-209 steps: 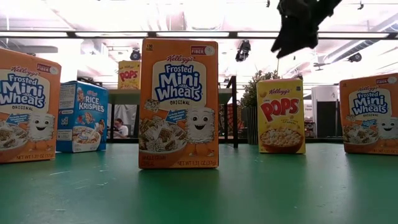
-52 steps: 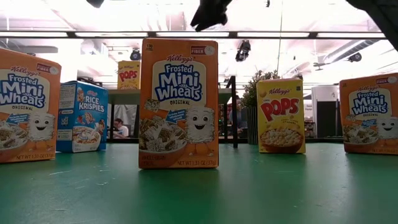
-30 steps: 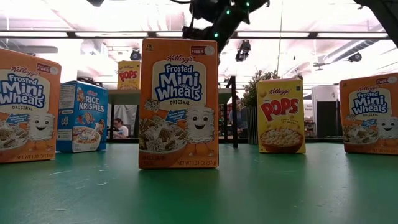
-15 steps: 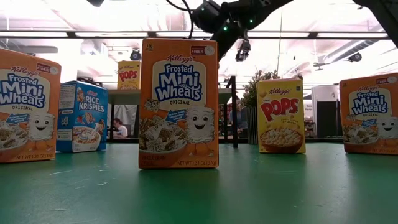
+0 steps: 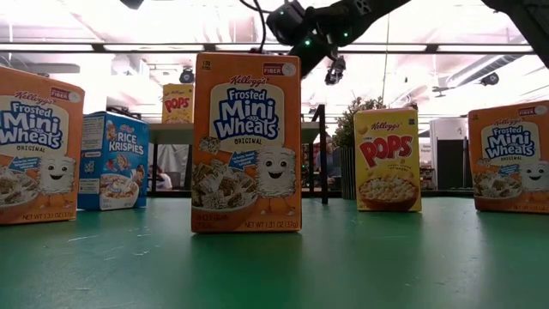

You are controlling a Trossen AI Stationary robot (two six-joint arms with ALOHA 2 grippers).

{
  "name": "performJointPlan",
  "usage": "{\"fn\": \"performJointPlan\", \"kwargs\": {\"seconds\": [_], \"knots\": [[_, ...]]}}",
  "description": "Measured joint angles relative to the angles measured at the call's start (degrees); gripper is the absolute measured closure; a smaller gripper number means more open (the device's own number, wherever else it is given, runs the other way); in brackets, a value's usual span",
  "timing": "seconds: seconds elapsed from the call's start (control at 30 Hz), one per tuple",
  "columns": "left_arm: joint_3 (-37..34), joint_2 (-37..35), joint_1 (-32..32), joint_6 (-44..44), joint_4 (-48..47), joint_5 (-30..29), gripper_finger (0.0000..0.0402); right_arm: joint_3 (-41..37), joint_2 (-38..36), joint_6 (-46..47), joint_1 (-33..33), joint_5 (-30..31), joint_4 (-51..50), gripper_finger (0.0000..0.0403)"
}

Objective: Stack cereal on shelf
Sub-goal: Put the top right blue cereal box on the shelf

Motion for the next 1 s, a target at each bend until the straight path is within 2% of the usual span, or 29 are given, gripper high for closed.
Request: {"fn": "performJointPlan", "kwargs": {"seconds": [0.43, 0.77, 1.0], "knots": [[0.0, 0.0, 0.02, 0.24, 0.01, 0.01, 0.017, 0.0, 0.02, -1.17, -2.08, -0.1, 2.04, 0.0394], [0.0, 0.01, 0.02, 1.03, 0.02, 0.01, 0.017, -0.02, 0.02, -5.55, -2.35, -0.06, 1.92, 0.0394], [0.0, 0.01, 0.0, 1.07, -0.01, 0.02, 0.017, -0.11, -2.69, -2.19, -1.1, -0.05, -5.56, 0.0394]]}}
